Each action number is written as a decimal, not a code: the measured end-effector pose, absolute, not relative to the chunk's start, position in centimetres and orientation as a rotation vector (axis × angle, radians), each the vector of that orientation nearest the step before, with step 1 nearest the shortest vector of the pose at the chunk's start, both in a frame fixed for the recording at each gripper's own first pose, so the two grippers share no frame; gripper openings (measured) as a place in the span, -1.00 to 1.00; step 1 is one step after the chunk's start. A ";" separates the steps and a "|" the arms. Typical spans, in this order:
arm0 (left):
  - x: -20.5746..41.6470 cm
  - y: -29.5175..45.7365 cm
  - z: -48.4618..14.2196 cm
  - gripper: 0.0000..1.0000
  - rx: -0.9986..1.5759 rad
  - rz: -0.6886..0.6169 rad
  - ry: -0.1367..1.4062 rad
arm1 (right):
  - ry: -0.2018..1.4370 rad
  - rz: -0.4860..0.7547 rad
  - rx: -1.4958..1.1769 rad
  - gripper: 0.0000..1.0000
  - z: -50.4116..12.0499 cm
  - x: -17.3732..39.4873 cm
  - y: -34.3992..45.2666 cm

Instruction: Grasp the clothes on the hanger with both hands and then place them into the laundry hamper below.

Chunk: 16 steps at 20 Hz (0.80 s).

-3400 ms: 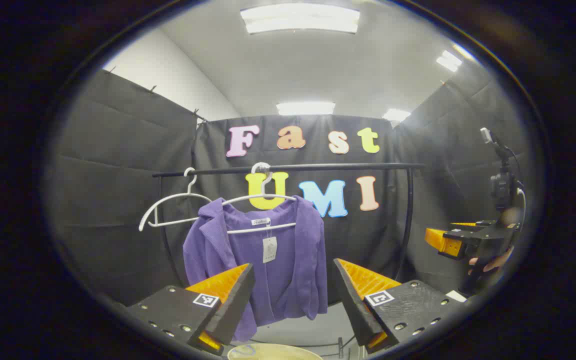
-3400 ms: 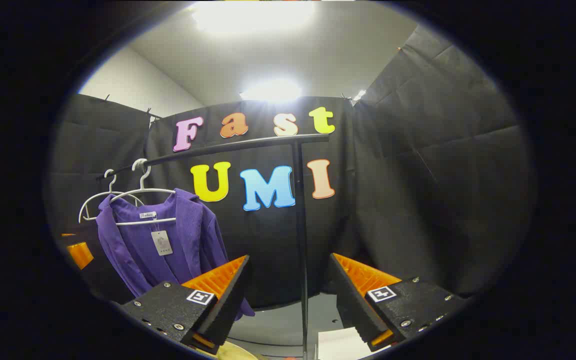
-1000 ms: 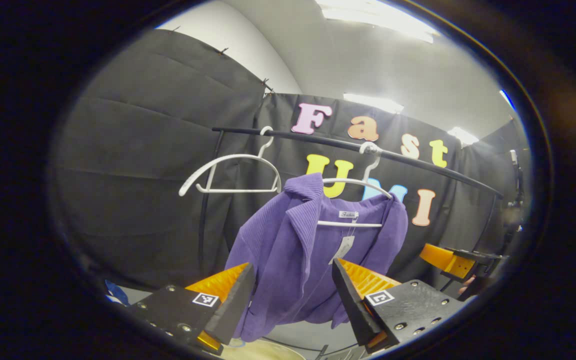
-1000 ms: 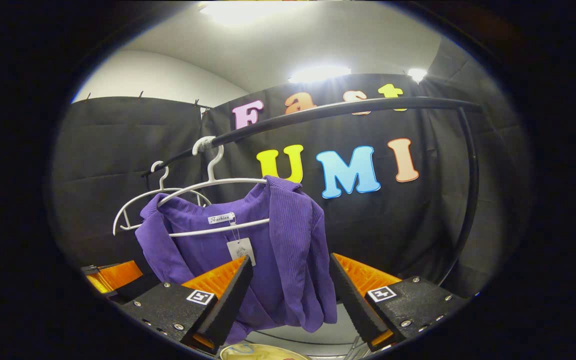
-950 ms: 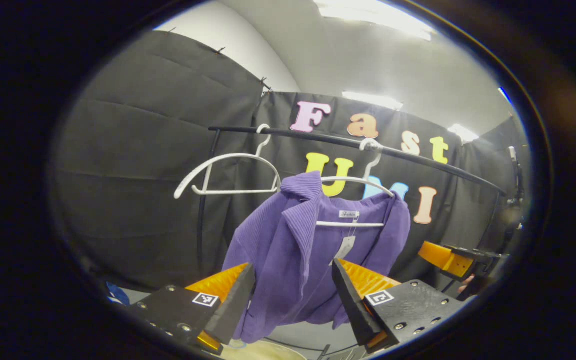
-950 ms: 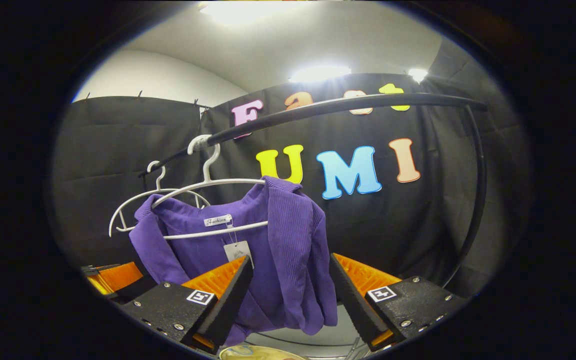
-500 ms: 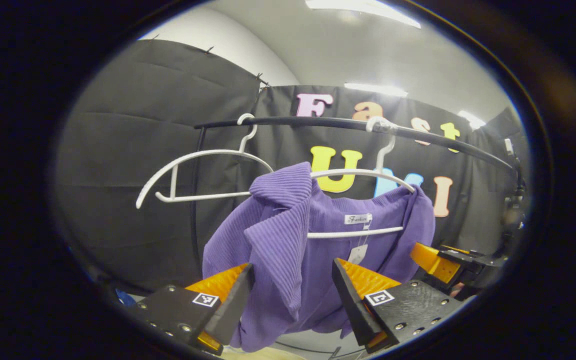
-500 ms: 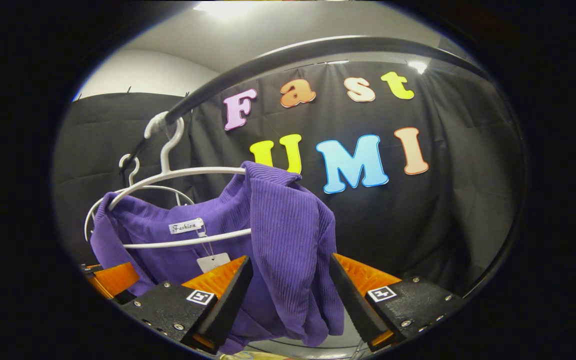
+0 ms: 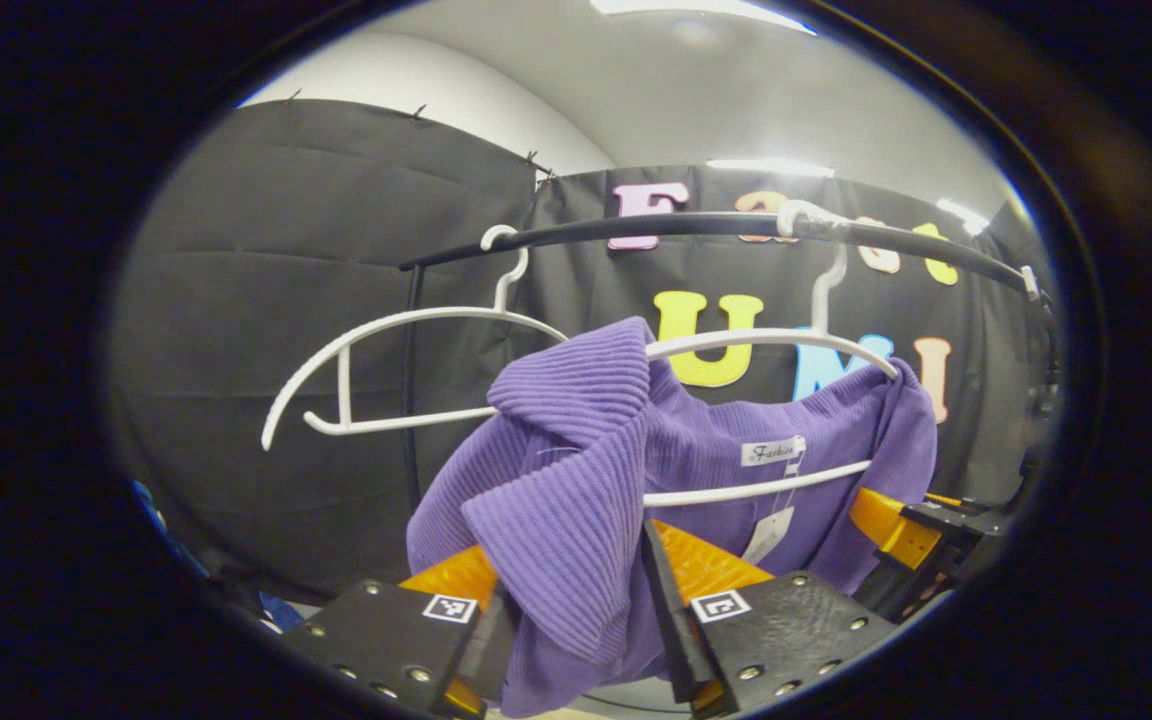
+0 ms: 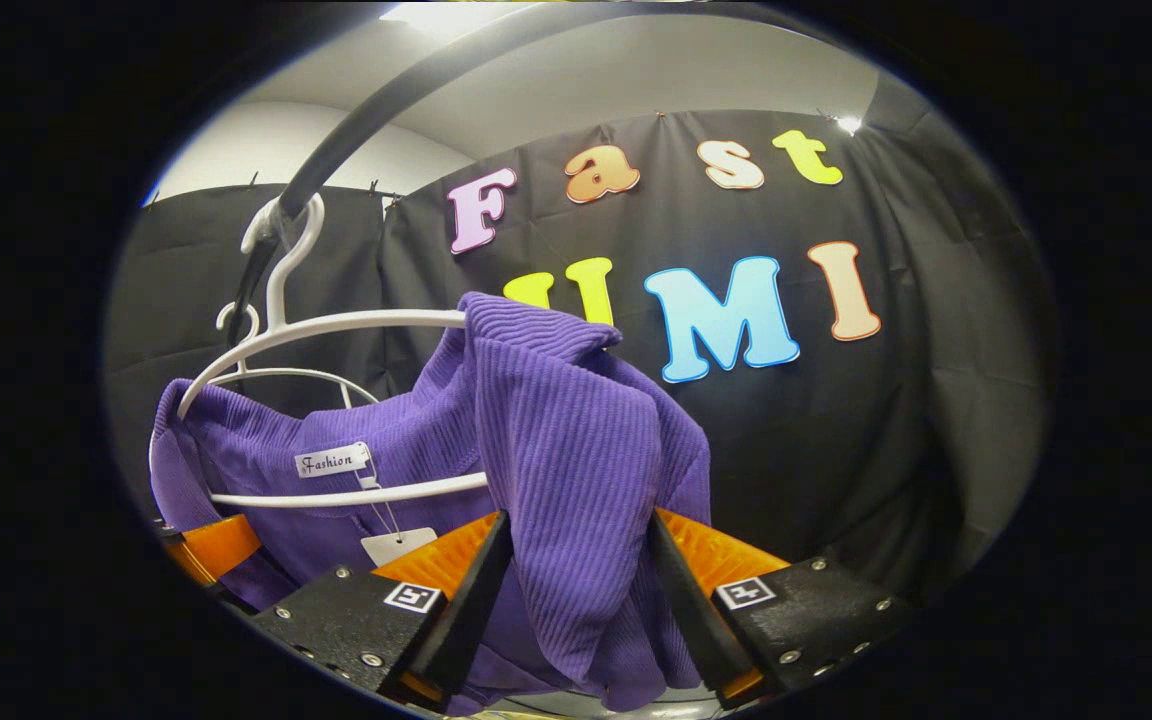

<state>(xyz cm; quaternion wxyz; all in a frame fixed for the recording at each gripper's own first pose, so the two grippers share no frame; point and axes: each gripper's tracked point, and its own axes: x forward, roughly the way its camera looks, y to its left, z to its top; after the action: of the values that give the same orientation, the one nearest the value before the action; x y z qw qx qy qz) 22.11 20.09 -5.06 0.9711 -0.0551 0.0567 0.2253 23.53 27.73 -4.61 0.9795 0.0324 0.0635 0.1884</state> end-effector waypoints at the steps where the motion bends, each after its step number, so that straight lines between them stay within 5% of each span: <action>1: 22.0 20.5 -5.1 0.01 -0.111 0.460 0.112 | 0.118 0.384 0.064 0.51 -4.5 23.5 28.0; 3: 21.7 21.0 -5.2 -0.46 -0.102 0.461 0.110 | 0.105 0.397 0.059 0.16 -4.2 23.6 28.4; 5: 21.6 21.2 -5.0 -0.67 -0.104 0.460 0.101 | 0.112 0.422 0.067 -0.23 -4.6 23.1 28.6; 9: 21.9 19.8 -5.3 -0.80 -0.142 0.362 0.083 | 0.110 0.461 0.105 -0.84 -4.4 23.4 28.8; 11: 22.0 19.3 -5.2 -0.94 -0.113 0.320 0.080 | 0.110 0.491 0.109 -0.95 -4.4 23.2 29.2; 12: 22.0 19.0 -5.3 -0.65 -0.103 0.304 0.090 | 0.115 0.519 0.101 -0.99 -4.4 23.2 29.6; 14: 21.8 18.5 -4.9 -0.94 -0.106 0.286 0.092 | 0.114 0.539 0.076 -1.00 -4.4 23.2 29.7; 16: 22.1 18.5 -5.0 -0.98 -0.152 0.290 0.089 | 0.114 0.544 0.078 -1.00 -4.4 23.1 29.8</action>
<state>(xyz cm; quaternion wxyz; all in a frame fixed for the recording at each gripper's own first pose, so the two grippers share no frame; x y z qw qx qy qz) 22.09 18.54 -5.04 0.9856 -0.0755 0.0441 0.1444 23.15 29.83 -4.39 0.9609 0.0385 0.0560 0.2685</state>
